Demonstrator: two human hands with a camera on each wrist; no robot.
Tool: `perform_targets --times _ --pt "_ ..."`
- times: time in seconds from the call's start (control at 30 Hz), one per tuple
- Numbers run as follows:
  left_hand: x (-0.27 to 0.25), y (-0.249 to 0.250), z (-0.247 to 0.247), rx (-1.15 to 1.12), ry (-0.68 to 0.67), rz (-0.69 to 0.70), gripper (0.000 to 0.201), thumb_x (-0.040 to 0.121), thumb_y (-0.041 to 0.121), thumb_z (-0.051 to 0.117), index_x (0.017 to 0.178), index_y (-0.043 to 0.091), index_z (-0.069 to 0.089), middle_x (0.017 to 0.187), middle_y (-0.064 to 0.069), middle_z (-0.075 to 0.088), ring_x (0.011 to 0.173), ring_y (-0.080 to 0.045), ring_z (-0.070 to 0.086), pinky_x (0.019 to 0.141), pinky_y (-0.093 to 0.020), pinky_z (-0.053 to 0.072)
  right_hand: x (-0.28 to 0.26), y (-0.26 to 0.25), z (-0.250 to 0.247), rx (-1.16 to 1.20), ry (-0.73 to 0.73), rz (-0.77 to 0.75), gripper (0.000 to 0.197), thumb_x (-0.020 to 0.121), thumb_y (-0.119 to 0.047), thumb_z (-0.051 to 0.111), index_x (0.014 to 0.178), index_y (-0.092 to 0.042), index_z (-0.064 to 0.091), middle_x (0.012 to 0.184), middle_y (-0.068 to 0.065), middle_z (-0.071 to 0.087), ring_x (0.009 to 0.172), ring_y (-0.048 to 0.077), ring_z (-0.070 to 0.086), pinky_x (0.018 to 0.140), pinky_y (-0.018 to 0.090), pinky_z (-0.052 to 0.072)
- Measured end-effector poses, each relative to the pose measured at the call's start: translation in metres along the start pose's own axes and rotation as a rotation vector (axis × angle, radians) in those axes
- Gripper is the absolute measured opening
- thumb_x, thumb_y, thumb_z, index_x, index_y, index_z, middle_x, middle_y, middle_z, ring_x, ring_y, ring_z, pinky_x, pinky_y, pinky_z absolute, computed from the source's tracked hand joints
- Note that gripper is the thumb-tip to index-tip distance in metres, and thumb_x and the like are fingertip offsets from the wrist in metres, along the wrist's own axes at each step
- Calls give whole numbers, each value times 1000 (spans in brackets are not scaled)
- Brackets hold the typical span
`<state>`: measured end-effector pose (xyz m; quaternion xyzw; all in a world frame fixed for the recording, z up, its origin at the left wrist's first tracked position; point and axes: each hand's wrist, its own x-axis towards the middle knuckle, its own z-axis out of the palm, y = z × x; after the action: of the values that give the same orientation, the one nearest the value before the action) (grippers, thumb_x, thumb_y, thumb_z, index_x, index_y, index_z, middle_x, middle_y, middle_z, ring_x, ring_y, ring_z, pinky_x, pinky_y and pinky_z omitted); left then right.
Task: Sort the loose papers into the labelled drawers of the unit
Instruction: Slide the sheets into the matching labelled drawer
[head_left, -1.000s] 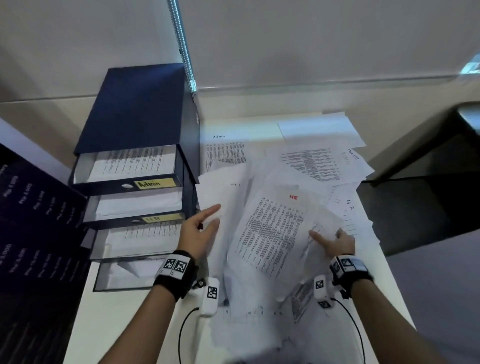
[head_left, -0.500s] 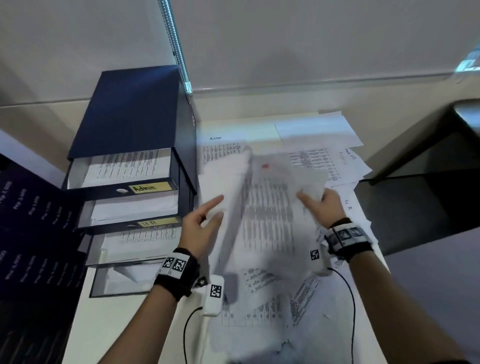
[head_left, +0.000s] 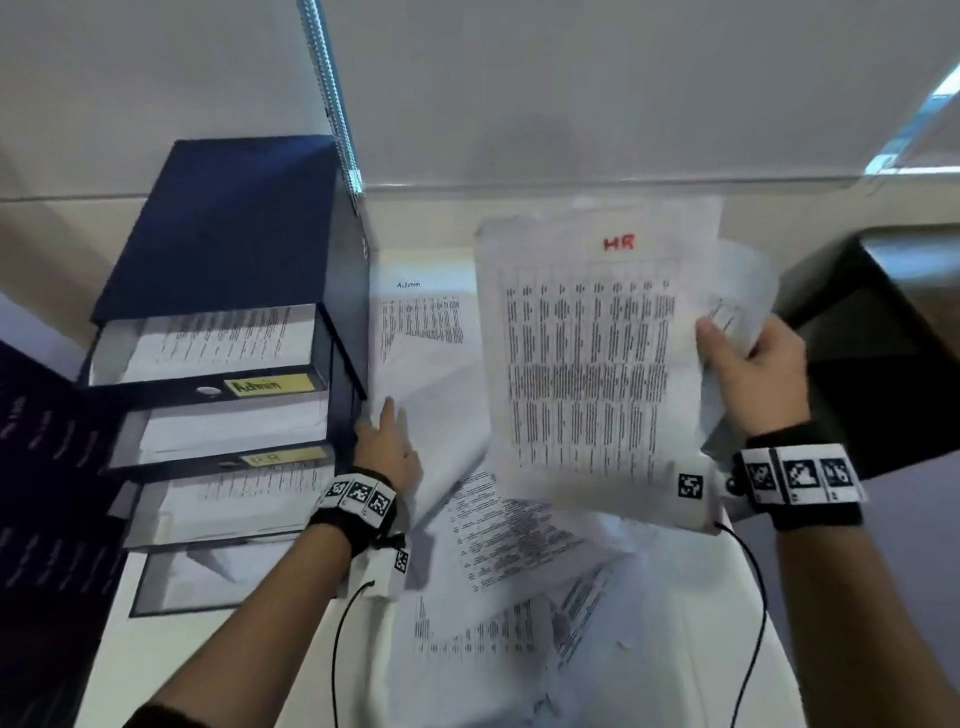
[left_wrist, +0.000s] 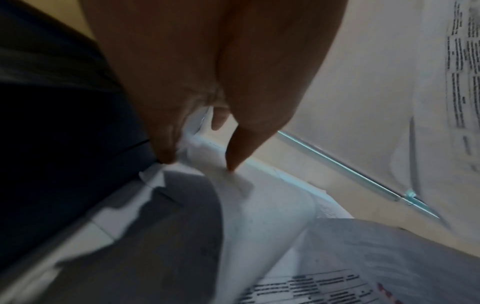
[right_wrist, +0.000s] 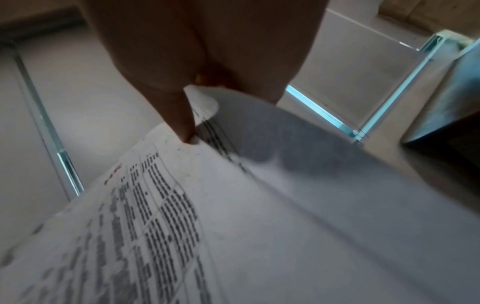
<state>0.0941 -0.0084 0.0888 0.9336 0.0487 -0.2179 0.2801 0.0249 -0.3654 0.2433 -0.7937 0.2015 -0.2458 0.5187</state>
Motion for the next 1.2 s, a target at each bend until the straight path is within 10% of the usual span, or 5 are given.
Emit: perform_targets --times 0.13,0.27,0.67,0.9,1.2 --pt "-15 25 -5 -209 285 287 54 101 29 53 151 13 38 157 -17 30 145 -30 32 120 -42 27 -24 65 40 -76 -187 196 9 90 -10 67 85 -17 64 77 3 65 65 6 57 65 27 45" --pt "-40 41 -2 -801 -160 88 64 90 66 52 136 22 55 132 13 58 123 -7 54 112 -30 34 -67 116 75 -104 -303 358 11 89 -11 68 81 -18 65 73 1 65 70 21 60 59 25 45" --pt "-40 -41 64 -446 -149 197 42 83 -2 76 59 17 46 53 13 36 51 0 35 56 -13 34 -85 168 70 48 -38 756 28 87 -8 69 113 2 66 107 19 70 95 30 65 88 40 53" --pt "-37 -30 75 -499 -57 159 45 89 37 72 64 18 40 58 6 31 55 -9 31 54 -22 27 -86 133 73 72 -324 654 31 99 -36 53 105 -8 65 97 3 70 88 16 65 71 29 51" --pt "-52 3 65 -667 -15 166 31 99 28 59 73 21 44 64 12 39 57 -5 38 61 -26 36 -94 137 72 -292 -326 332 96 79 -67 63 151 -13 28 147 15 39 139 28 35 114 47 32"
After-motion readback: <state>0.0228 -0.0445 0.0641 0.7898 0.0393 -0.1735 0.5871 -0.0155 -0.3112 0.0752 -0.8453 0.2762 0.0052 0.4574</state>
